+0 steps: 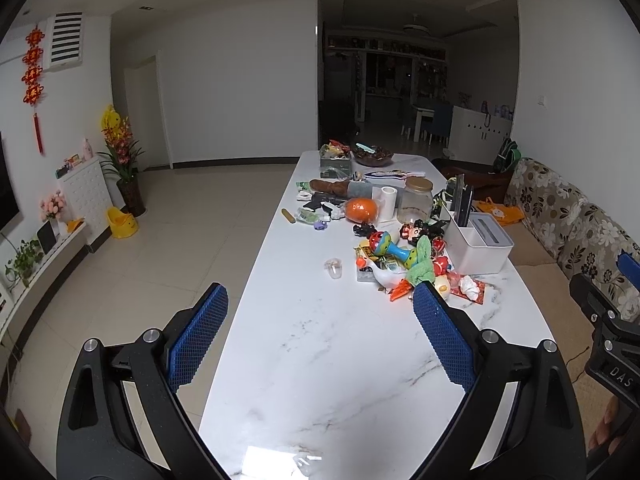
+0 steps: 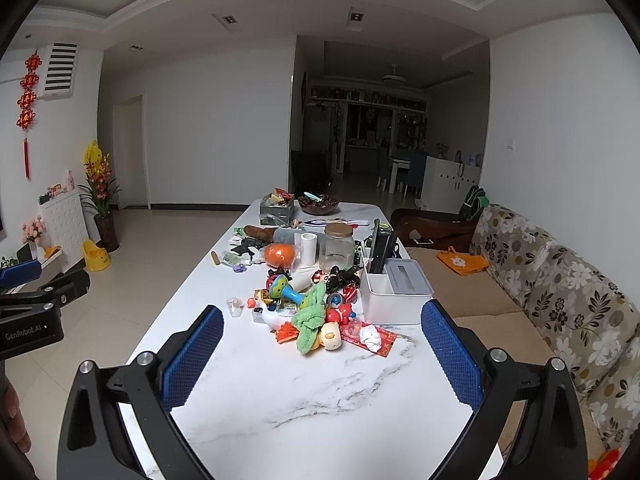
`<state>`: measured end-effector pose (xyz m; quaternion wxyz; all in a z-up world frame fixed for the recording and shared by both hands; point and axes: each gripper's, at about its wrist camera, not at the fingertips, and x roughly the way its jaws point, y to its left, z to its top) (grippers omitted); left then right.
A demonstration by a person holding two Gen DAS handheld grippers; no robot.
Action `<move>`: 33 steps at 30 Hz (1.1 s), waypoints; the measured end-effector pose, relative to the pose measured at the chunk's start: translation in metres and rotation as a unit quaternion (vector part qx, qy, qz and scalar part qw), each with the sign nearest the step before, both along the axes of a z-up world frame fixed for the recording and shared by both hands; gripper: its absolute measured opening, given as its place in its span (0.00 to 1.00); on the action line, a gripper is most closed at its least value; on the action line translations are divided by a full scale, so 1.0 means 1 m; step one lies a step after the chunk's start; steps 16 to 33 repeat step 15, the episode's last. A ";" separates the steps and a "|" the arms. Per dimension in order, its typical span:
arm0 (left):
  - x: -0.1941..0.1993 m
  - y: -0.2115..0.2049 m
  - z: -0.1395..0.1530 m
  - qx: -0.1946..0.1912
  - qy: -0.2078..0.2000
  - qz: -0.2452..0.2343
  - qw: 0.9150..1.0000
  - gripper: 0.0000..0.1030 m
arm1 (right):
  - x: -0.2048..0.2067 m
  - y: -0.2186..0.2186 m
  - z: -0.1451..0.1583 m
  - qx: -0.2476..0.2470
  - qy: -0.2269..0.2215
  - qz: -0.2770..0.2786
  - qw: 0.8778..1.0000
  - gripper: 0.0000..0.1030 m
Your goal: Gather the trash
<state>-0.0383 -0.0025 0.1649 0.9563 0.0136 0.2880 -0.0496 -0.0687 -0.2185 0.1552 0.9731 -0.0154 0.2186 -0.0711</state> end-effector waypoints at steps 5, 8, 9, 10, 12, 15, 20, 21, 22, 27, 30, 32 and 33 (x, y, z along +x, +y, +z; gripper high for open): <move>0.000 0.000 0.000 0.002 0.001 0.001 1.000 0.89 | 0.000 0.000 0.000 -0.001 0.001 0.000 1.000 0.95; 0.000 0.001 -0.001 0.004 0.000 0.002 1.000 0.89 | 0.002 -0.001 -0.001 -0.001 0.002 0.001 1.000 0.95; 0.000 0.001 -0.001 0.004 0.000 0.004 1.000 0.89 | 0.002 -0.001 -0.001 -0.001 0.002 0.001 1.000 0.95; 0.000 0.002 0.000 0.003 0.001 0.004 1.000 0.89 | 0.001 -0.001 -0.001 -0.001 0.002 0.001 1.000 0.95; 0.000 0.002 -0.001 0.003 0.002 0.004 1.000 0.89 | 0.001 0.000 -0.001 -0.002 0.003 0.002 1.000 0.95; -0.001 0.004 -0.001 0.003 0.003 0.005 1.000 0.89 | 0.002 0.000 -0.001 -0.002 0.002 0.002 1.000 0.95; -0.001 0.004 -0.001 0.003 0.003 0.005 1.000 0.89 | 0.002 0.000 -0.001 -0.002 0.002 0.002 1.000 0.95; -0.001 0.004 -0.001 0.003 0.003 0.005 1.000 0.89 | 0.002 0.000 -0.001 -0.002 0.002 0.002 1.000 0.95; -0.001 0.004 -0.001 0.003 0.003 0.005 1.000 0.89 | 0.002 0.000 -0.001 -0.002 0.002 0.002 1.000 0.95; -0.001 0.004 -0.001 0.003 0.003 0.005 1.000 0.89 | 0.002 0.000 -0.001 -0.002 0.002 0.002 1.000 0.95; -0.001 0.004 -0.001 0.003 0.003 0.005 1.000 0.89 | 0.002 0.000 -0.001 -0.002 0.002 0.002 1.000 0.95; -0.001 0.004 -0.001 0.003 0.003 0.005 1.000 0.89 | 0.002 0.000 -0.001 -0.002 0.002 0.002 1.000 0.95; -0.001 0.004 -0.001 0.003 0.003 0.005 1.000 0.89 | 0.002 0.000 -0.001 -0.002 0.002 0.002 1.000 0.95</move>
